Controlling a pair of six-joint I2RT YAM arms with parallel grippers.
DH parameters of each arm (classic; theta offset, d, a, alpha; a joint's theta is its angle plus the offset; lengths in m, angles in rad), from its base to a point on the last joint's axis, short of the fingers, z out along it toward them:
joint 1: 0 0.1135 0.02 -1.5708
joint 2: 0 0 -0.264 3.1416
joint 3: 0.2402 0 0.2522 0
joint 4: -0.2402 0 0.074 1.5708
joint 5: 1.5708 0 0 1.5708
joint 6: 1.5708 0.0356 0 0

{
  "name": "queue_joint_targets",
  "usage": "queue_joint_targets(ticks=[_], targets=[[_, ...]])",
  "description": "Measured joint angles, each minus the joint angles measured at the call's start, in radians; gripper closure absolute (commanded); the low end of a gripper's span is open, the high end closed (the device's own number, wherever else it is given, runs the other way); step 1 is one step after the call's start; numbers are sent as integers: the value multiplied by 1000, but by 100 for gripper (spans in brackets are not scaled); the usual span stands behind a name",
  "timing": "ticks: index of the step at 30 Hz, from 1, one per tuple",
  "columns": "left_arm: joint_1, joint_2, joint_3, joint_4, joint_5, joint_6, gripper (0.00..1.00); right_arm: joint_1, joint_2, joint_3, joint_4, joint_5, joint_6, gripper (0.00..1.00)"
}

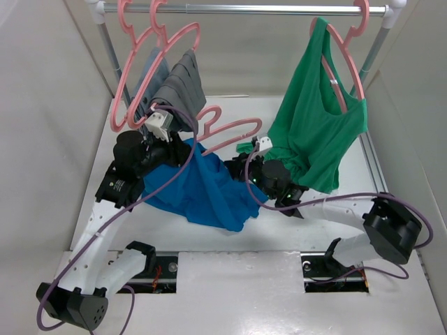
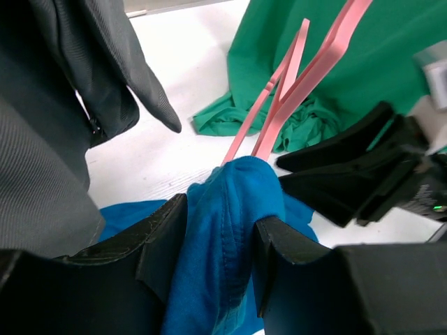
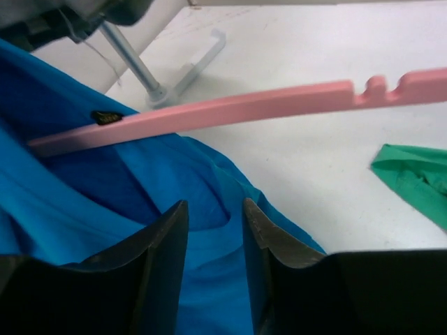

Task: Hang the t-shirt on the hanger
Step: Place tshirt on hanger

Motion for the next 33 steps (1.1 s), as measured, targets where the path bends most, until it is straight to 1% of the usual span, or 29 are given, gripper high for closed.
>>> queue_joint_targets(ticks=[2,3,4,6,7,14,15,16,18,21,25,27,31,33], targets=[[0,0,0,8,11,-5,100,0,32,0,17,-5,7,50],[0,0,0,10,16,-7,100,0,45,0,21,-9,9,30],[0,0,0,13,19,-8,100,0,58,0,23,-16,13,23],[0,0,0,18,24,-9,100,0,83,1,29,-26,25,16],[0,0,0,21,25,-10,100,0,93,2,29,-28,33,15],[0,0,0,39,35,-24,100,-9,155,2,53,-32,118,15],[0,0,0,40,38,-26,100,-9,171,2,60,-35,125,17],[0,0,0,41,41,-27,100,-14,190,6,68,-39,129,21],[0,0,0,42,45,-28,100,-22,228,12,82,-56,136,25],[0,0,0,42,48,-30,100,-42,270,3,159,-85,173,30],[0,-1,0,42,47,-30,100,-70,290,-61,360,-116,217,30],[0,-1,0,42,47,-30,100,-79,314,-69,418,-138,228,25],[0,-2,0,42,47,-30,100,-79,338,-69,488,-182,236,24],[0,-3,0,42,47,-30,100,-79,342,-60,490,-193,237,25]])
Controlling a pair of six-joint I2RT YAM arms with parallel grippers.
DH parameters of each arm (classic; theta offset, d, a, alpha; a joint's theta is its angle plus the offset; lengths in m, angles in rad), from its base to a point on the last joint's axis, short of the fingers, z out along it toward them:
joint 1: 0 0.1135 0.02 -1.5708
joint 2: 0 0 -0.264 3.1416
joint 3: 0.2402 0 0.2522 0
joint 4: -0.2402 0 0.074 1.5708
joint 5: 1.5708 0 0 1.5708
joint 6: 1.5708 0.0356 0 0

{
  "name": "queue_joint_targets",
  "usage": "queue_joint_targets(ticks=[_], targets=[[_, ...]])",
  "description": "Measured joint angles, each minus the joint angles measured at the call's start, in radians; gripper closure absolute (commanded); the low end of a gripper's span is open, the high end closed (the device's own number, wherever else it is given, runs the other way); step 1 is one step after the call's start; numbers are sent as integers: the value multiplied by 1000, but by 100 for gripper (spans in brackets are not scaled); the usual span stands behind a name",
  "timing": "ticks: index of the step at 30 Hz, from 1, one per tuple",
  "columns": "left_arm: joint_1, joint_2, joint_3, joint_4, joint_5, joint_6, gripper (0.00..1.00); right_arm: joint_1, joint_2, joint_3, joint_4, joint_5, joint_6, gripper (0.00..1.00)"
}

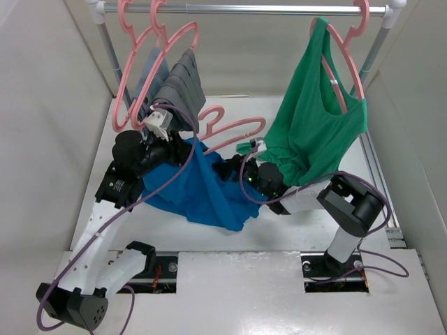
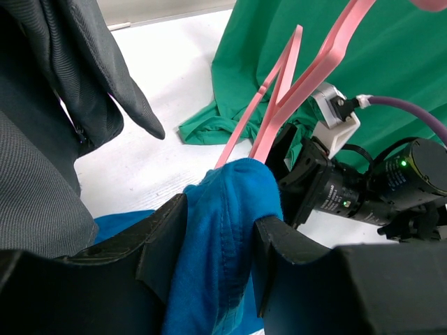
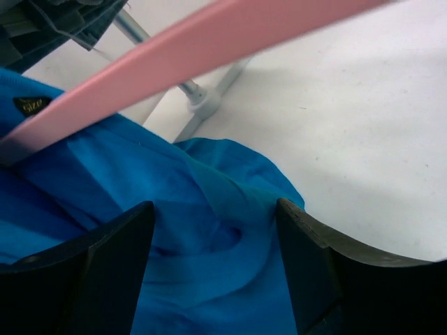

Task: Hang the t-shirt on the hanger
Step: Place tshirt on hanger

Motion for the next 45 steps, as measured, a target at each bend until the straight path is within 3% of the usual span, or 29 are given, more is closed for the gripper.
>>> queue_joint_targets(ticks=[6,18,21,22,24,31,36,45], targets=[[0,0,0,0,0,0,100,0,6,79,-111,6,-1,46],[6,-14,0,0,8,0,100,-14,86,135,-227,-60,20,52],[11,-19,0,0,11,0,100,-24,86,135,-240,-66,31,67],[13,-19,0,1,11,0,100,-29,86,135,-241,-68,34,84],[15,-19,0,0,11,0,100,-35,86,135,-244,-74,38,100],[22,-47,0,-26,11,68,100,-87,10,42,-244,-80,63,100],[21,-155,-24,-99,51,265,100,-162,-149,-35,-306,-19,78,100],[21,-266,-80,-243,44,596,100,-162,-403,-37,-523,145,50,100]])
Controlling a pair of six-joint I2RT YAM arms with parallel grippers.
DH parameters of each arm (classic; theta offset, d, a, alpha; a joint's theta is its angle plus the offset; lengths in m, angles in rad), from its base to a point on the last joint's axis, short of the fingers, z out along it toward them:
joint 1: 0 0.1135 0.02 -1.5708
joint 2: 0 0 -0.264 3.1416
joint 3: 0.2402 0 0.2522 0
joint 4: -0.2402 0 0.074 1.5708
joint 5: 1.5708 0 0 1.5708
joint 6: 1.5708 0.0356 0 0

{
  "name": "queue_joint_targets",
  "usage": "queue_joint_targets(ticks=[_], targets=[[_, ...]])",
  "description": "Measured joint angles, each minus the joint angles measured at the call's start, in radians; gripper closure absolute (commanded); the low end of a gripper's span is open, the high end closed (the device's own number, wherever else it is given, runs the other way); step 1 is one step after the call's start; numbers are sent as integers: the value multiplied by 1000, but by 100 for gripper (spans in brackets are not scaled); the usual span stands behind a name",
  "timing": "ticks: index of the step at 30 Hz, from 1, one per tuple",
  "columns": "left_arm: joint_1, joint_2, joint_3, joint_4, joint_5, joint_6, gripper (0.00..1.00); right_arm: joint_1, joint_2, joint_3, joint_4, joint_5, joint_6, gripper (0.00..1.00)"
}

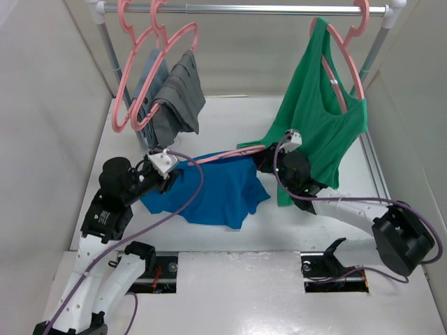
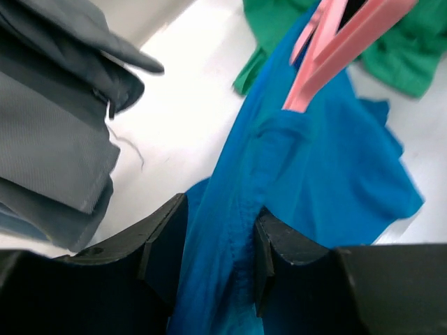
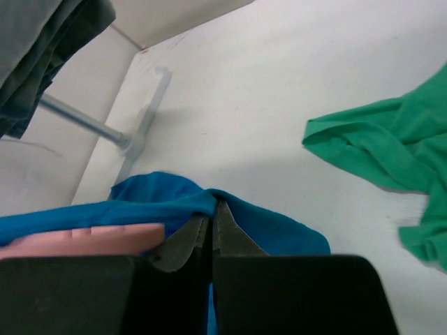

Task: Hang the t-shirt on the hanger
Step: Place tshirt on hanger

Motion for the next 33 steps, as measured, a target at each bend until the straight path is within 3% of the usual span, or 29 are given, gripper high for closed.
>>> queue_joint_targets(ticks=[9,16,21,25,26,29,30,32,33], targets=[[-4,53,-66,-64,-113,190,100,6,-140,-21,-165,119,-65,100],[-6,132,-70,-64,-184,234,100,86,-185,28,-239,192,-319,100],[-5,163,-70,-63,-146,230,100,103,-166,105,-253,35,-545,100],[-28,153,-58,-59,-66,207,100,103,-154,154,-254,-231,-683,88],[-34,151,-52,-56,-45,198,100,103,-154,164,-254,-296,-706,77],[-35,146,-43,-34,10,160,100,103,-165,191,-286,-438,-760,59],[-35,145,-43,-24,24,145,100,103,-173,203,-314,-471,-782,44],[-35,146,-41,-6,50,110,100,103,-190,245,-397,-517,-826,34],[-35,146,-38,1,64,95,100,103,-201,271,-443,-534,-853,23]])
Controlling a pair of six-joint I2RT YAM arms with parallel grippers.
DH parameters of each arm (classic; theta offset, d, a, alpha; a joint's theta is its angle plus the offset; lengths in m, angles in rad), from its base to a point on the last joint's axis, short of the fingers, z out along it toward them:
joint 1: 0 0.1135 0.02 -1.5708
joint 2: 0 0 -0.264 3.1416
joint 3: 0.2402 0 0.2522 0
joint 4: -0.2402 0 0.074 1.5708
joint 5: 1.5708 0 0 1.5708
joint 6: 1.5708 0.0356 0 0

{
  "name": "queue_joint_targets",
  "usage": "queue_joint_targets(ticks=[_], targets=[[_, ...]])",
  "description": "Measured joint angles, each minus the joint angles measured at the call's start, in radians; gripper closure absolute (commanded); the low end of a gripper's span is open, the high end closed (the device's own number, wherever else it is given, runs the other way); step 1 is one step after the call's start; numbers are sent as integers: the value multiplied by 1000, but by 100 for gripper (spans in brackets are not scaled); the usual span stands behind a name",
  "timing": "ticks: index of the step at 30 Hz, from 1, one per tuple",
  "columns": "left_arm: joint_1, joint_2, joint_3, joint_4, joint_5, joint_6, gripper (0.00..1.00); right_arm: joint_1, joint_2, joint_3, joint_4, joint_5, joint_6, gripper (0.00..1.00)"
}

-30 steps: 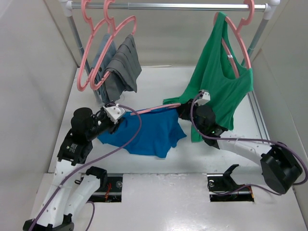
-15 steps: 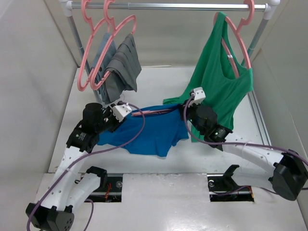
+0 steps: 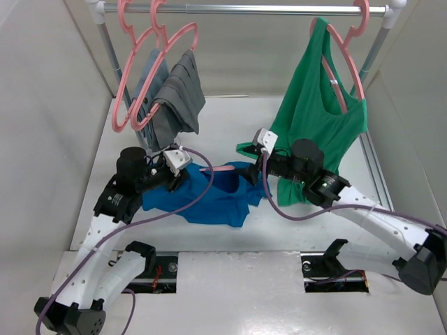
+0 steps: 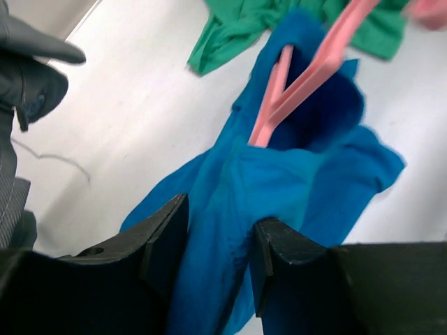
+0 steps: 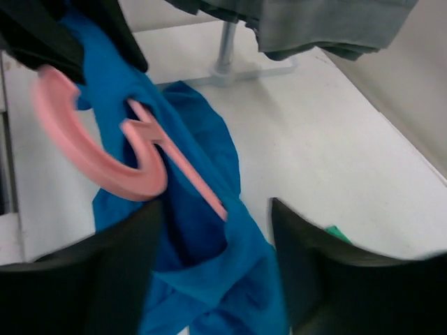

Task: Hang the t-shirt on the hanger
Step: Place tshirt on hanger

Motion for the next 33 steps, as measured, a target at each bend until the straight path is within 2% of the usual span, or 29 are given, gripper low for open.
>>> queue_joint_targets(ticks=[2,7,10,13,19,27,29,31,33], targets=[[0,2,8,13,28,-29,100,0,-27,50,-90,-23,-49,18],[0,10,27,74,93,-103,100,0,-98,134,-277,-82,-174,18],[0,12,27,100,121,-134,100,0,-113,123,-303,-123,-220,18],[0,11,27,116,132,-145,100,0,-93,50,-257,-135,-254,18],[0,5,4,88,127,-68,100,-29,151,14,-161,-142,-247,18],[0,-34,-32,62,126,-8,100,-163,487,208,-26,-324,-187,21],[0,-35,-32,62,126,0,100,-156,523,221,-10,-335,-201,28],[0,-34,-32,62,125,6,100,-138,546,227,-6,-343,-222,40],[0,-32,-31,61,122,9,100,-122,565,237,-3,-360,-239,42]])
